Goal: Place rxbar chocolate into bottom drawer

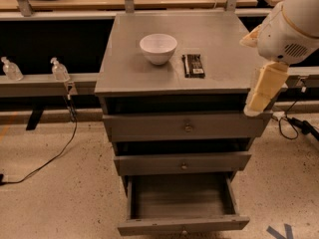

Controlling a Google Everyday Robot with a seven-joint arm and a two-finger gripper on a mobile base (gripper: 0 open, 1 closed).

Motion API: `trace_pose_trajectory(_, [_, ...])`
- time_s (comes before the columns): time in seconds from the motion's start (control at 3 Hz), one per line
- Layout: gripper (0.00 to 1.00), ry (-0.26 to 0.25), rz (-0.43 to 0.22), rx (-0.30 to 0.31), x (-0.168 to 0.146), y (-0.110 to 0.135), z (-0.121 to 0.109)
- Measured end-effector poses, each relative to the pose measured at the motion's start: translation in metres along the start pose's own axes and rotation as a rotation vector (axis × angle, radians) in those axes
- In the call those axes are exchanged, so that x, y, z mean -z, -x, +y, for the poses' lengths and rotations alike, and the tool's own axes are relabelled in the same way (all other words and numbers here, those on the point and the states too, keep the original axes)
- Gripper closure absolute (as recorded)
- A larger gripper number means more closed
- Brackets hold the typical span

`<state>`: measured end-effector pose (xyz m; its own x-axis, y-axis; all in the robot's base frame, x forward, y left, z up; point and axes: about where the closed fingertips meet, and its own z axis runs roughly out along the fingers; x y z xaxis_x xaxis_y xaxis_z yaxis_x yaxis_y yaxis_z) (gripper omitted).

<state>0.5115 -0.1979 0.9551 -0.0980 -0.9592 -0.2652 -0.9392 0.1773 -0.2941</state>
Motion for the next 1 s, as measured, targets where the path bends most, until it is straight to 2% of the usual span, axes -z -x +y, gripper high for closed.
trace_pose_trajectory(0.33, [0.00,0.026,-0.081,-0.024,-0.048,0.016,-0.065])
trace_pose_trajectory(0.67, [0.00,0.078,-0.134,-0.067,-0.085,0.020,-0.105])
trace_pose_trajectory(1.0, [0.00,0.129,-0.198,-0.105,-0.131,0.043,-0.146])
